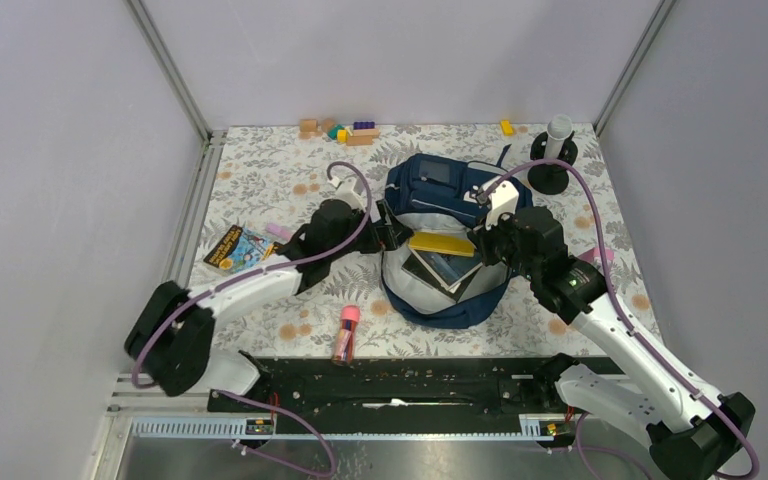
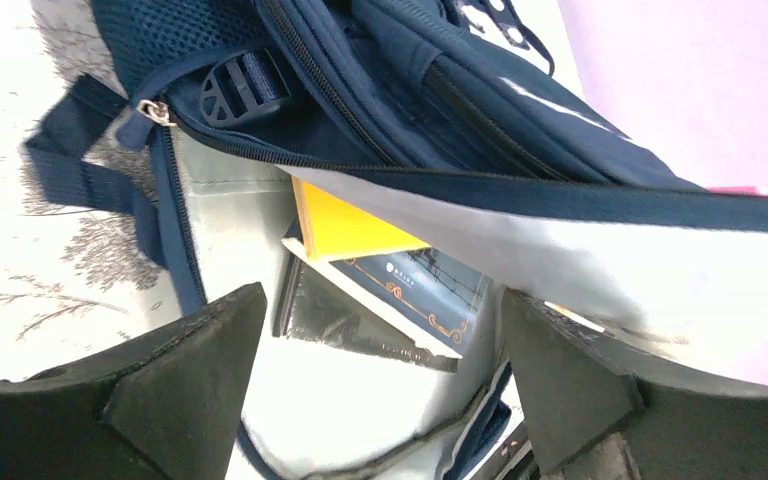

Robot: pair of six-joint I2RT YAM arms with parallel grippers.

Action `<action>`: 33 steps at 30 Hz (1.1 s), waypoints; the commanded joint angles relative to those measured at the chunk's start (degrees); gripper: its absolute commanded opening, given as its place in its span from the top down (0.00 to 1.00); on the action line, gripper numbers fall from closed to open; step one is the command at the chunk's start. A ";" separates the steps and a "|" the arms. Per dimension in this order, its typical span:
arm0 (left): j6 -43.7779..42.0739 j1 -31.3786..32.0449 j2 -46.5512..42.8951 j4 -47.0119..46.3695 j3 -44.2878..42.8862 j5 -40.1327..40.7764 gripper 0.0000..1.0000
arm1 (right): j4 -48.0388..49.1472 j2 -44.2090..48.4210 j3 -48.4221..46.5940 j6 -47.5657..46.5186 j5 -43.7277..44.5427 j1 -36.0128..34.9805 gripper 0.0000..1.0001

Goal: Pack the student bag
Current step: Place the book in the student bag, then pick up the book from the center of the board.

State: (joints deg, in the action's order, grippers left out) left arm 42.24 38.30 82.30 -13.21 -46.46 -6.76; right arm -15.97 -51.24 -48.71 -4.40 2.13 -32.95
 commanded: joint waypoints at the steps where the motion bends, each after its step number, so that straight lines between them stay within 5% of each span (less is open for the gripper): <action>1: -5.26 0.28 -9.28 5.48 3.12 4.97 0.09 | 4.22 2.37 -1.99 1.03 1.08 0.21 1.00; 10: -4.08 -3.01 -22.30 19.07 7.89 9.14 0.01 | 5.10 3.15 -0.66 1.53 1.59 0.18 1.00; 25: 6.52 -46.08 -37.01 14.97 22.94 -6.08 0.01 | 5.17 2.97 -1.33 2.29 0.84 0.17 1.00; 33: 12.68 -61.14 -34.96 7.49 29.71 -10.55 0.01 | 4.51 0.92 -2.73 2.38 0.30 0.17 1.00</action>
State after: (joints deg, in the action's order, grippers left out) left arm 51.22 -18.87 46.89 1.80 -18.68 -13.37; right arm -15.94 -50.35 -47.92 -3.90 2.39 -32.95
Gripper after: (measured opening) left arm 0.986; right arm 0.058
